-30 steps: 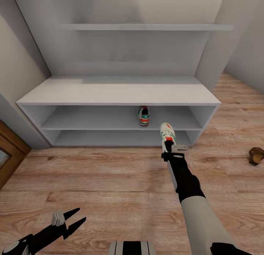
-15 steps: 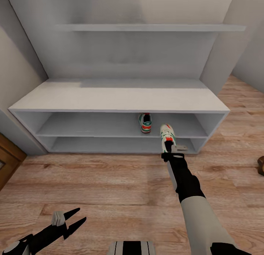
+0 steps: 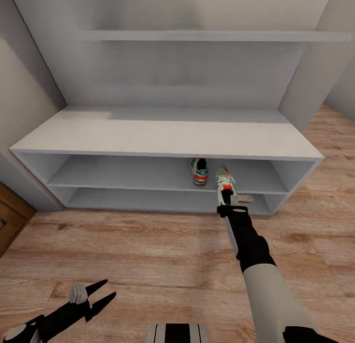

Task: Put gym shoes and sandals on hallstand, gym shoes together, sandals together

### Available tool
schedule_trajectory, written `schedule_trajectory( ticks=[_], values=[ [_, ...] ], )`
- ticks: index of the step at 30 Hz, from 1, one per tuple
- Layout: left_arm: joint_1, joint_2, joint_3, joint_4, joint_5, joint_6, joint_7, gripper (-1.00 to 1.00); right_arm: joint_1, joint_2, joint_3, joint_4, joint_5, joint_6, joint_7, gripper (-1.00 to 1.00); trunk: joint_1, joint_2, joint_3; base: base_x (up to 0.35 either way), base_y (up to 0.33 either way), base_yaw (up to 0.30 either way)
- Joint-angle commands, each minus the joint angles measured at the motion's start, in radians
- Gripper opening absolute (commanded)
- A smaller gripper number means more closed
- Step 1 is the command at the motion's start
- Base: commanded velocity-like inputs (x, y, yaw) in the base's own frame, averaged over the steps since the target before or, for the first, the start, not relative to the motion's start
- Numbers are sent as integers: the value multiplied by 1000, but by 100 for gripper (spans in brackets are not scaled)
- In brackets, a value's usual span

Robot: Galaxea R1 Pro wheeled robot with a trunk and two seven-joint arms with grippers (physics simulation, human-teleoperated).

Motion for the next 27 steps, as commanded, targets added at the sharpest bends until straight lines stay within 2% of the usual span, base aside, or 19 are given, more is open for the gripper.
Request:
schedule_trajectory(
  ticks=[1,6,17,24,27],
  values=[
    [-1,0,1,1,1,-10,-2,100,0,1,-2,-1,10,6,3,-100,0,0,-1,109,0,0],
    [-1,0,0,1,1,-10,-3,100,0,1,-2,0,10,6,3,-100,0,0,-1,66,0,0],
    [-1,0,0,1,0,-10,-2,100,0,1,-2,0,11,6,3,-100,0,0,-1,182,48,0],
    [0,1,-32,1,0,-10,-3,100,0,1,-2,-1,10,6,3,-100,0,0,-1,12,4,0],
    [-1,1,-36,1,0,-8,-2,100,0,1,-2,-1,11,6,3,-100,1,-1,-13,1,0,0]
  ],
)
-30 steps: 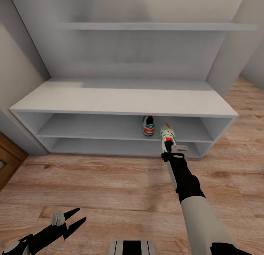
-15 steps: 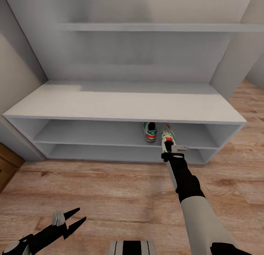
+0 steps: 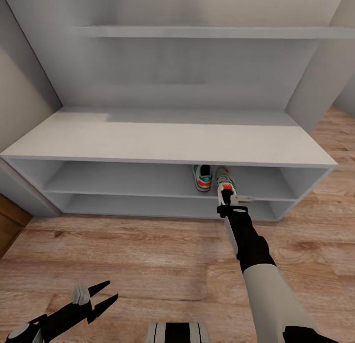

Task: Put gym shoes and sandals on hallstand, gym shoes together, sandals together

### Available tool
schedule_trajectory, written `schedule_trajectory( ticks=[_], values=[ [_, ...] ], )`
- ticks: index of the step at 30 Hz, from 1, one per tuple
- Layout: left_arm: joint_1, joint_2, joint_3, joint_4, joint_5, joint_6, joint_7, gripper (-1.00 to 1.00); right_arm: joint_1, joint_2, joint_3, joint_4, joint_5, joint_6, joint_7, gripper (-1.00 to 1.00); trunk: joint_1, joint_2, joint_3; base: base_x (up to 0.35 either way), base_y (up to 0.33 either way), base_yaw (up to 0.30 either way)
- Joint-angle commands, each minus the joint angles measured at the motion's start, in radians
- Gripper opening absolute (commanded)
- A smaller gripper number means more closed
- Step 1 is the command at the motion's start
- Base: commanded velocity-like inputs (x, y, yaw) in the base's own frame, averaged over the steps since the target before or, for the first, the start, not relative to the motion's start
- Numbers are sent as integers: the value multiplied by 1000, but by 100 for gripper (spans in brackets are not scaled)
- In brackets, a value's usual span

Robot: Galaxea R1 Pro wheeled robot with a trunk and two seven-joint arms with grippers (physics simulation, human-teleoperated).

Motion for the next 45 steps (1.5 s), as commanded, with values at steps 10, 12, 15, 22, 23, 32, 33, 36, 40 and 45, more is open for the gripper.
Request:
schedule_trajectory(
  ticks=[10,12,15,22,23,32,33,36,40,45],
  values=[
    [-1,0,-1,1,1,-9,-2,100,-1,1,-2,-1,12,7,3,-100,1,-1,-19,0,0,0],
    [0,0,-1,1,1,-9,-3,100,-1,1,-2,-1,12,7,3,-100,1,-1,-19,0,0,0],
    [0,0,0,1,2,-9,-3,100,-1,1,-3,-1,12,7,3,-100,1,-1,-19,26,0,0],
    [-1,0,0,1,0,-6,-1,100,-1,1,-3,-1,12,7,3,-100,1,-1,-19,222,0,0],
    [0,0,0,1,0,-6,-1,100,-1,1,-3,-1,12,7,3,-100,1,-1,-19,233,0,0],
    [-1,0,-1,1,1,-8,0,100,-1,1,-4,-1,12,6,3,-100,1,-1,-19,66,0,0],
    [-1,0,-1,1,1,-7,0,100,-1,1,-4,-1,12,6,3,-100,1,-1,-19,162,0,0],
    [-1,0,-1,1,0,-7,0,100,-1,1,-4,-1,12,6,3,-100,1,-1,-19,238,0,0],
    [-1,0,-1,1,1,-9,-1,100,-1,1,-4,-3,12,7,3,-100,1,-1,-19,200,0,0],
    [-1,0,-1,1,1,-11,-2,100,-1,1,-4,-4,12,7,3,-100,1,-1,-19,45,0,0]
  ],
)
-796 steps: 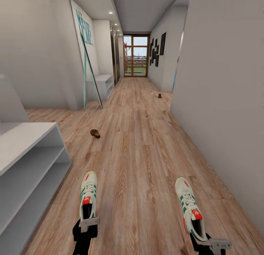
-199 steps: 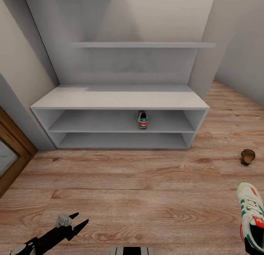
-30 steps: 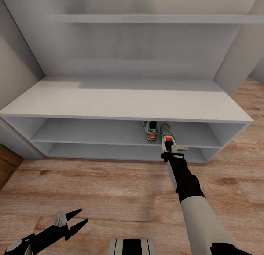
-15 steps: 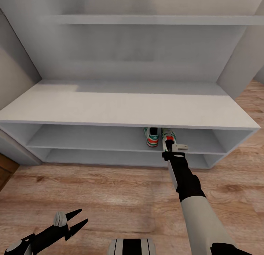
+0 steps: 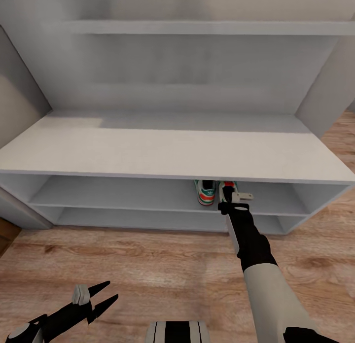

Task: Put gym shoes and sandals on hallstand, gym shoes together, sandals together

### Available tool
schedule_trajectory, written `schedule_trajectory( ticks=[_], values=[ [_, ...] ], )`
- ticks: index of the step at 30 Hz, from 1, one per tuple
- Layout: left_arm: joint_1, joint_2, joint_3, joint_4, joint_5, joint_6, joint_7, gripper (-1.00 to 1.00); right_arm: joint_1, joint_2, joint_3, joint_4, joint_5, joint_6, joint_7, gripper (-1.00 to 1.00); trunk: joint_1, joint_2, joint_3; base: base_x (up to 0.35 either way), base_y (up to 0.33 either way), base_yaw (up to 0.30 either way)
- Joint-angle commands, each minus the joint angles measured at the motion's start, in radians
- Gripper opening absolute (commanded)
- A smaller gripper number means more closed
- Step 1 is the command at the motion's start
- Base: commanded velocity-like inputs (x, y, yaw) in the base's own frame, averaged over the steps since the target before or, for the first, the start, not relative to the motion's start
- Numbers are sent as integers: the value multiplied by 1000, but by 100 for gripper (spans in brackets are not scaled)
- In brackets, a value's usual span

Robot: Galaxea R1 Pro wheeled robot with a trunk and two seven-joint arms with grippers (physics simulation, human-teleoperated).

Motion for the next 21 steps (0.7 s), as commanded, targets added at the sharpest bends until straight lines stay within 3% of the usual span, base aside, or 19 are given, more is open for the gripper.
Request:
schedule_trajectory(
  ticks=[1,6,21],
  values=[
    [-1,0,1,1,1,-9,-2,100,0,1,-3,33,16,7,2,-100,0,0,-1,89,-6,0],
    [0,0,3,2,0,-5,-2,100,0,1,-3,33,16,7,2,-100,0,0,-1,194,-35,0],
    [-1,0,2,2,0,-4,-2,100,0,1,-3,35,16,7,2,-100,0,0,-1,67,-2,0]
  ],
)
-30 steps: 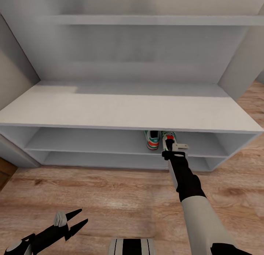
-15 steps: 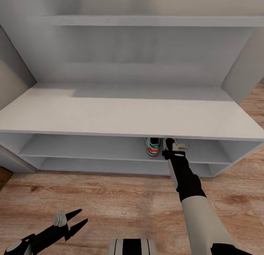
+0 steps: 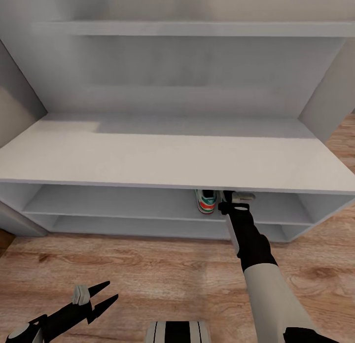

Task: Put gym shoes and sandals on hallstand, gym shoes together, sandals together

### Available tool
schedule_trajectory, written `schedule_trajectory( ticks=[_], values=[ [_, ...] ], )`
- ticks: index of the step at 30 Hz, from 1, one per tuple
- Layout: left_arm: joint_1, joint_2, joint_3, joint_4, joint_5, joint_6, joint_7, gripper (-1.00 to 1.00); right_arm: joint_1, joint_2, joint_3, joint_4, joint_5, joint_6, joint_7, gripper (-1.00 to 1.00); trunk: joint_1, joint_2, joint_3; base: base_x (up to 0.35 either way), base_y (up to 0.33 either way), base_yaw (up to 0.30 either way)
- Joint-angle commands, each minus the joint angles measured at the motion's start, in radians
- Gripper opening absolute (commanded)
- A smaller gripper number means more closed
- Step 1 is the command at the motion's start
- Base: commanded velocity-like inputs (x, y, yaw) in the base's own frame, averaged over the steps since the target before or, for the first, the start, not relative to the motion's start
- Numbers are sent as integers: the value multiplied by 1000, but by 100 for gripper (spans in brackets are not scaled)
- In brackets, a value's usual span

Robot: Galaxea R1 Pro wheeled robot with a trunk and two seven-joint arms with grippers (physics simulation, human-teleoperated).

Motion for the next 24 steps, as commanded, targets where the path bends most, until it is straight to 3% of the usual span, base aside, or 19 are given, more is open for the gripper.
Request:
schedule_trajectory(
  ticks=[1,12,24],
  values=[
    [-1,0,1,1,1,-9,-2,100,0,1,-2,36,6,6,3,-100,0,0,-1,9,0,0],
    [-1,0,2,1,0,-9,-2,100,0,1,-2,36,6,6,3,-100,0,0,-1,100,0,0],
    [0,0,2,1,1,-9,-2,100,0,1,-2,36,6,6,3,-100,0,0,-1,6,0,0]
  ],
)
